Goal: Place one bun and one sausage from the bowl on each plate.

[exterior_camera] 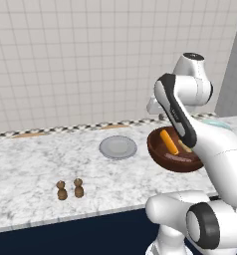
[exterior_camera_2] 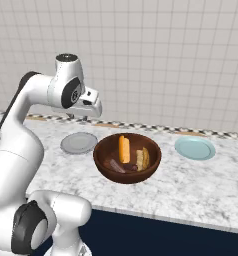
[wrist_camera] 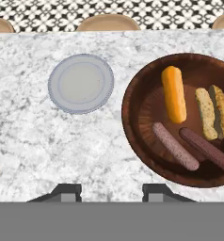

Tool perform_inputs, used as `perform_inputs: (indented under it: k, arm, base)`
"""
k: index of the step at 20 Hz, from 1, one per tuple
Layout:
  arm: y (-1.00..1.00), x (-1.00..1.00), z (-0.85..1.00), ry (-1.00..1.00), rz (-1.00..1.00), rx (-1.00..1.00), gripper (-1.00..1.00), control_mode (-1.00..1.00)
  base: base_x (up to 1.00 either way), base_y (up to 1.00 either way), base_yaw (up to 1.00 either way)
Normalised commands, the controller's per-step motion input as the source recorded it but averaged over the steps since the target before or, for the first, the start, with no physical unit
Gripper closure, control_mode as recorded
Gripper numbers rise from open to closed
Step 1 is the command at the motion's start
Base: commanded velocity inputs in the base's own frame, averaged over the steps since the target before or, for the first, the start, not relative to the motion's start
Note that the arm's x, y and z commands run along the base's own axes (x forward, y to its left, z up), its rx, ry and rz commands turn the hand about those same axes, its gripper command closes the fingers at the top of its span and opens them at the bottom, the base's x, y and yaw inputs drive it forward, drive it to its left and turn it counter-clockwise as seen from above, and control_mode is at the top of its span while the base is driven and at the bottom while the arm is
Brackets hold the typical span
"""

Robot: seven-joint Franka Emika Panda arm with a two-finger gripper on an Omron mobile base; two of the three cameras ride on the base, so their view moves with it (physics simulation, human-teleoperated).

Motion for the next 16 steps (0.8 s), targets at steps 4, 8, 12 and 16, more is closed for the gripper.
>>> perform_inputs:
  k: [4, 8, 12, 16]
  arm:
    - [-0.02, 0.08, -0.15, 0.00, 0.00, 0.00, -1.00, -1.00]
    - [-0.43, 0.46, -0.58, 0.00, -0.01, 0.00, -1.00, -1.00]
    - [-0.69, 0.38, -0.54, 0.00, -0.05, 0.00, -1.00, -1.00]
    - [-0.47, 0.29, -0.42, 0.00, -0.03, 0.00, -1.00, -1.00]
  base:
    - [0.00, 0.00, 0.00]
    - [0.00, 0.00, 0.00]
    - [0.00, 0.00, 0.00]
    - [0.00, 0.00, 0.00]
